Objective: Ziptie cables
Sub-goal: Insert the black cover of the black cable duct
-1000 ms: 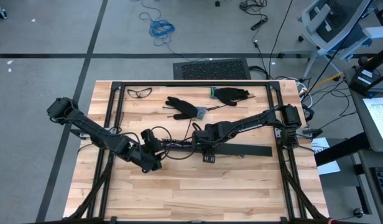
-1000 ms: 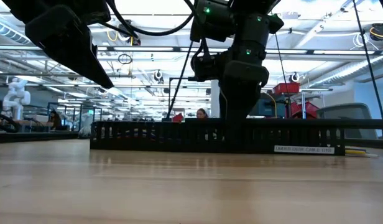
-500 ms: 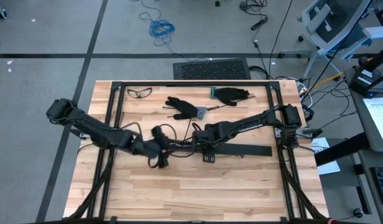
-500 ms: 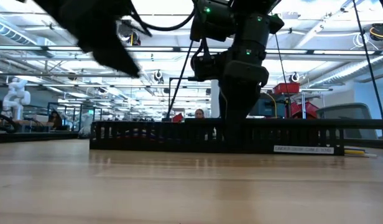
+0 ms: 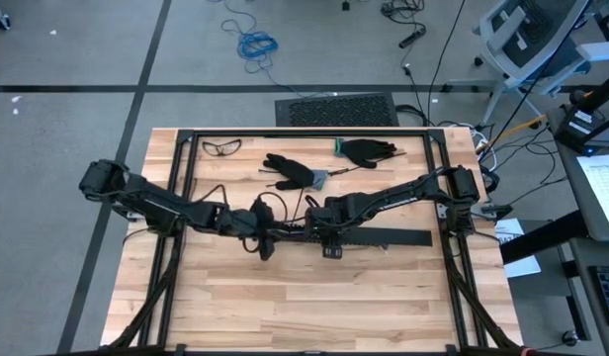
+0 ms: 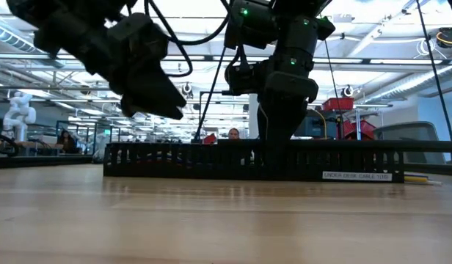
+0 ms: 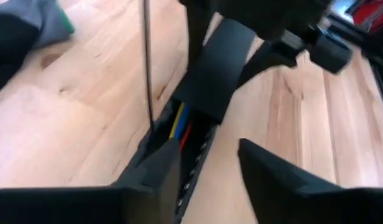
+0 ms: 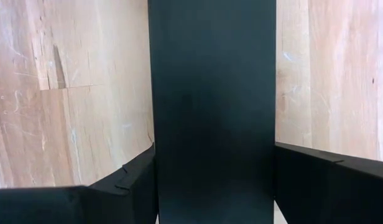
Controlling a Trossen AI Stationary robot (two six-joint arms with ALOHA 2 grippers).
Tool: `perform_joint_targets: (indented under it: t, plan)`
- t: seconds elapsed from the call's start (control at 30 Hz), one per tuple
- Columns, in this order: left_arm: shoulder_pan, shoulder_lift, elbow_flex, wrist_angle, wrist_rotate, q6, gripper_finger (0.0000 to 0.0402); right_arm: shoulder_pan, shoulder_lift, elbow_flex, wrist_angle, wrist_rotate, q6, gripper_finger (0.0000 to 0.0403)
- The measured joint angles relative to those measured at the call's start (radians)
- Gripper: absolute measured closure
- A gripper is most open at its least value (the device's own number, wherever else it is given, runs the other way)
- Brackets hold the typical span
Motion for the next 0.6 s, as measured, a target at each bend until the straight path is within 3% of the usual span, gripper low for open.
perform_joint_targets:
  t: [0.17, 0.2, 0.3, 0.47, 0.6]
  plan:
    - [0.0, 0.003, -0.043, 0.063, -0.005, -0.038, 0.0374, 0.0, 0.0, 0.0, 0.001, 0.001, -0.001, 0.0169]
    - [0.007, 0.013, -0.052, 0.105, -0.012, -0.043, 0.0386, 0.0, 0.0, 0.0, 0.001, 0.001, -0.001, 0.0169]
    - [0.041, 0.069, -0.062, 0.219, -0.008, -0.057, 0.0398, 0.0, 0.0, 0.0, 0.005, 0.0, -0.001, 0.0169]
    - [0.085, 0.184, -0.061, 0.499, 0.152, -0.061, 0.04, -0.002, 0.0, 0.0, 0.013, 0.001, -0.001, 0.0169]
    - [0.088, 0.252, -0.04, 0.576, 0.189, -0.091, 0.04, -0.002, 0.0, 0.0, 0.013, 0.001, -0.001, 0.0169]
